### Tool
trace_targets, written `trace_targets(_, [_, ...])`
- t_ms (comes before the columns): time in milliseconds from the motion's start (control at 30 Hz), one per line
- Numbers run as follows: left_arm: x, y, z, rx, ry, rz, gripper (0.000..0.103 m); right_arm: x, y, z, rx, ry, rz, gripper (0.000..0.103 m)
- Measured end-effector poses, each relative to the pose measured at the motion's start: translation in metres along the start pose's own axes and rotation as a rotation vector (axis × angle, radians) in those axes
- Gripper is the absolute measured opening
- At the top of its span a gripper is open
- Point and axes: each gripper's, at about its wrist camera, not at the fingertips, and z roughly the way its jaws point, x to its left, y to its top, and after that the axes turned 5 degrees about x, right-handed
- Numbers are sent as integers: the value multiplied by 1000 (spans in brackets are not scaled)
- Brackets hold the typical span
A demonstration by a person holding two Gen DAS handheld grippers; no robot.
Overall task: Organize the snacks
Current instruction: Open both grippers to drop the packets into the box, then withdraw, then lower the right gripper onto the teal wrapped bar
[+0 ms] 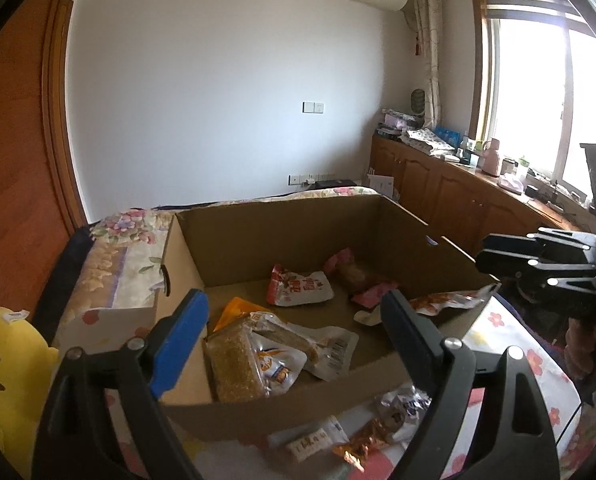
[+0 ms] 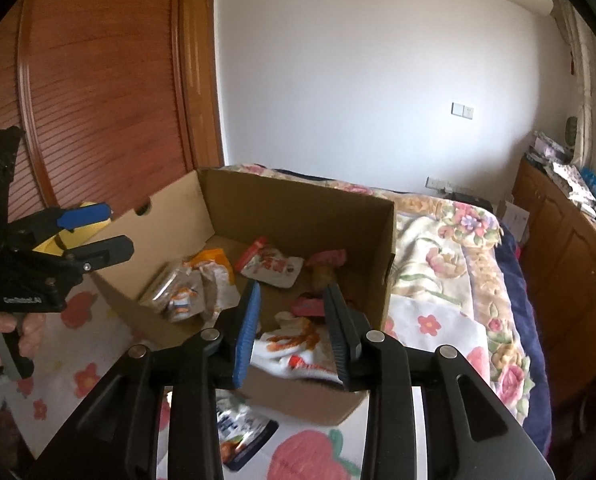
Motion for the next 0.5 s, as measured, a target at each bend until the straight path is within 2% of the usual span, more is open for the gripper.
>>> trace_targets(267, [-8, -16, -34, 0, 7, 21, 89, 9, -19, -42, -4, -9, 0, 36])
trace_targets(500, [-15, -51, -48, 24, 23, 47, 89, 15, -61, -55, 36, -6, 28, 39])
